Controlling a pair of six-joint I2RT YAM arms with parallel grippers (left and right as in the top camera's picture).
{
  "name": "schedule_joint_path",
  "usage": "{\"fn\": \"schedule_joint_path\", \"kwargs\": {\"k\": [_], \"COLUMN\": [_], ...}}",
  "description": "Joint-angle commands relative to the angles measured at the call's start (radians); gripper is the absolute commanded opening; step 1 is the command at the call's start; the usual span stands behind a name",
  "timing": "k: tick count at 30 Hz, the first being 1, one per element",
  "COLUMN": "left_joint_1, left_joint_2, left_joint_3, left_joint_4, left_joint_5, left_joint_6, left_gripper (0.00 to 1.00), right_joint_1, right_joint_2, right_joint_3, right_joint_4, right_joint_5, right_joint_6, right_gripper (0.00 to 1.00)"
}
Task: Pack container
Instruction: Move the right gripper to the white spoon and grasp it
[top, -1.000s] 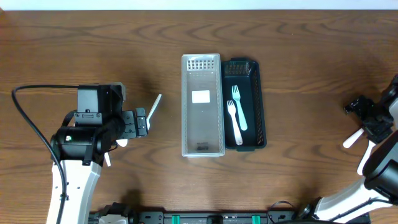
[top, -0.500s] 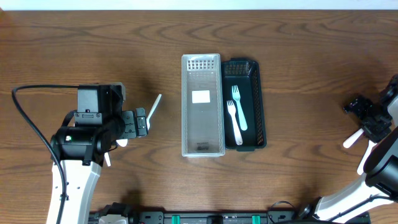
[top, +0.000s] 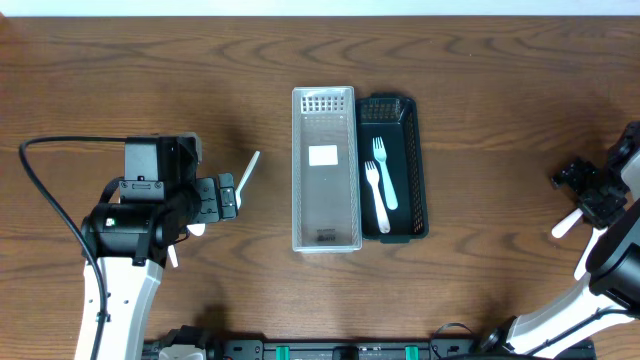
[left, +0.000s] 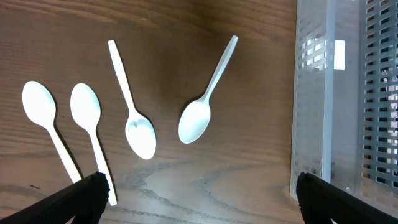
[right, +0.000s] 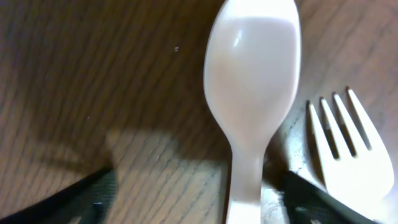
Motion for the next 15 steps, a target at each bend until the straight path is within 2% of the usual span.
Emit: {"fn": "schedule_joint_path", "kwargs": {"k": [1,9,15], "left_joint_1": [0.004,0.004,0.004], "left_joint_2": [0.003,0.003,0.003], "left_joint_3": [0.020,0.020,0.020], "left_joint_4": [-0.006,-0.006,-0.006], "left_joint_5": [-0.011,-0.011,-0.011], "left_joint_6": [0.006,0.006,0.006], "left_gripper": [0.98,0.98,0.98], "right_joint_1": [-0.004,-0.004,-0.004], "right_joint_2": [0.044,0.044,0.044], "right_joint_3": [-0.008,-0.008,-0.008], "right_joint_4": [-0.007,-0.007,-0.007], "right_joint_5": [-0.012,-0.013,-0.013], "right_joint_6": [0.000,0.000,0.000], "right_gripper": [0.70,0.35,0.25]}}
